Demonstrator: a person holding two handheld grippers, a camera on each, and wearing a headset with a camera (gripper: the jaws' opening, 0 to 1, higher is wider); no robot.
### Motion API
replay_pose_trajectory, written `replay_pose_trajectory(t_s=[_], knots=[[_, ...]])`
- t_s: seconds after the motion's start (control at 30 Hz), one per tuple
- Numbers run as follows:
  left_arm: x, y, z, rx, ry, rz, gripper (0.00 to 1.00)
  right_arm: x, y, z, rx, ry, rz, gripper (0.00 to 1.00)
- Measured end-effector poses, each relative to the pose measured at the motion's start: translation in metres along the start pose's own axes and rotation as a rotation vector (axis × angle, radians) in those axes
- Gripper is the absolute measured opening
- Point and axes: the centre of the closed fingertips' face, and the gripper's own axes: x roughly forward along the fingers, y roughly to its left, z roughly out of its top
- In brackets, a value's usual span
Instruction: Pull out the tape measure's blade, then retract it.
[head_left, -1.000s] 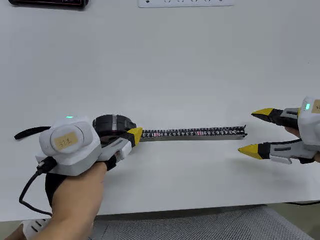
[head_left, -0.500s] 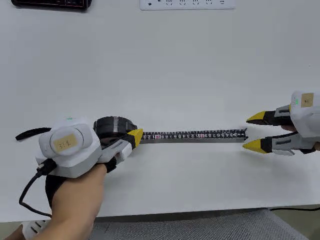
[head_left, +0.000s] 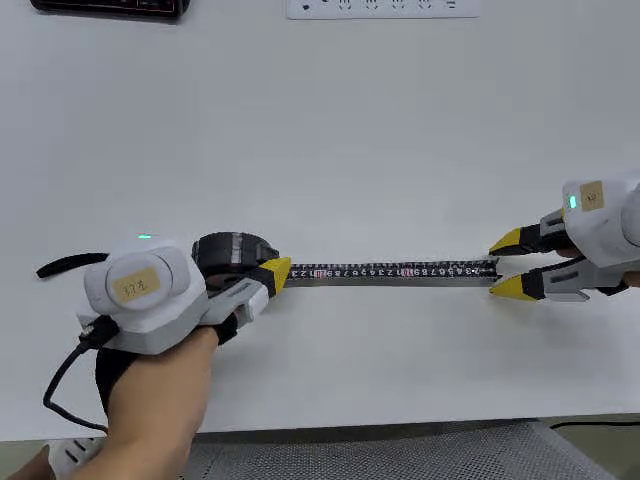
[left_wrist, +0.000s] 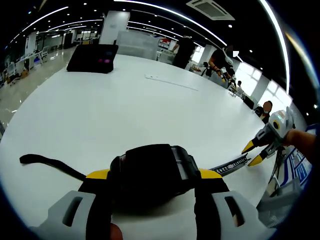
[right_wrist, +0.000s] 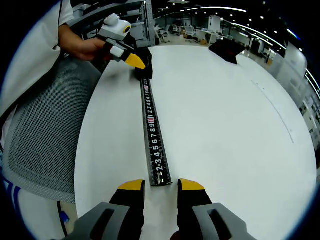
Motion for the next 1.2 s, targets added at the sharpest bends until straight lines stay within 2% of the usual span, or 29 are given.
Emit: replay_pose_trajectory(t_s=[0.13,0.3,0.6,1.2], knots=[[0.0002,0.0003,0.0000,0.000,0.000,0.000,0.62,0.0036,0.0002,-0.0011,-0.032,0.018,0.007,0.19],[0.0004,0.0007,0.0001,0.000,-0.004,0.002,0.62,0.0045,-0.0001,0.0006,-0.055,0.017,0.003,0.13],[-0.0019,-0.0001,0.0016,0.023,-0.025,0.016,0.62,0.0048,-0.0003,0.0001,-0.057,0.025,-0.015,0.12],[-0.0061,-0.0005,0.0034,0.005,-0.038,0.006,0.61,0.0050,-0.0011,0.0004,-0.036,0.027,-0.010,0.12]])
